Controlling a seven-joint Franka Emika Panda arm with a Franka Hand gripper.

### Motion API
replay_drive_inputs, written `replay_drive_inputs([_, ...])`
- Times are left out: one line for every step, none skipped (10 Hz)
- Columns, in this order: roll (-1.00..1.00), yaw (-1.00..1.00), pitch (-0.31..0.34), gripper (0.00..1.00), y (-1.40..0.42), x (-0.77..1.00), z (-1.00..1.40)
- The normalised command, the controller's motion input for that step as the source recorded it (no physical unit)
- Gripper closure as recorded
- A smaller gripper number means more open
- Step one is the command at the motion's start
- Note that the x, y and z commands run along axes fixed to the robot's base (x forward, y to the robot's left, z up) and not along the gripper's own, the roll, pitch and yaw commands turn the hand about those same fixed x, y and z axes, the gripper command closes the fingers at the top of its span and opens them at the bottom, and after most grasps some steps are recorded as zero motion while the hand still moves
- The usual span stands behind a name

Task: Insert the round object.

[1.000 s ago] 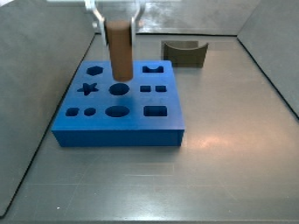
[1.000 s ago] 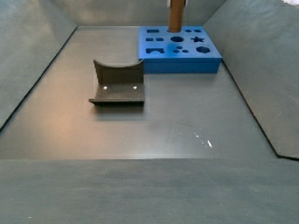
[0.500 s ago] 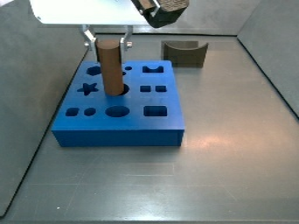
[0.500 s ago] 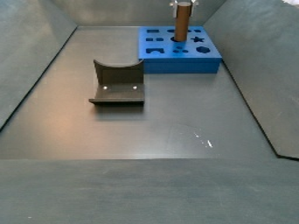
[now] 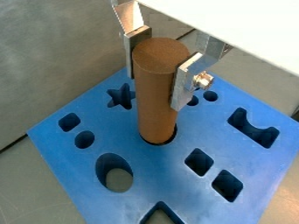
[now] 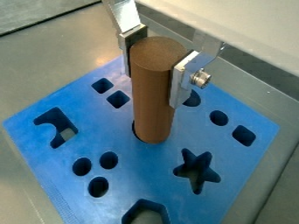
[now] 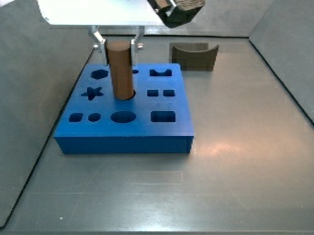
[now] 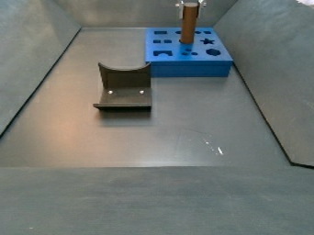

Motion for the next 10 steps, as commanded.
replay_drive_inputs([0.00,0.00,0.000,1.00,0.00,0.16,-0.38])
replay_drive_inputs([0.00,0.00,0.000,1.00,0.00,0.07,-0.37])
replay_drive_inputs([0.00,0.00,-0.019,1.00,0.00,0.00,-0.38])
replay_drive_inputs([0.00,0.00,-0.083,1.00,0.00,0.00,-0.48])
replay_drive_inputs([0.00,0.00,-0.121,1.00,0.00,0.00,-0.57])
replay_drive_inputs([0.00,0.00,-0.130,1.00,0.00,0.00,-0.50])
replay_drive_inputs([0.00,0.00,-0.087,1.00,0.00,0.00,-0.40])
replay_drive_inputs([0.00,0.00,-0.060,1.00,0.00,0.00,-0.32])
replay_drive_inputs([-0.06,0.00,-0.043,1.00,0.06,0.00,-0.07])
replay_drive_inputs([0.00,0.00,0.000,1.00,0.00,0.00,0.00])
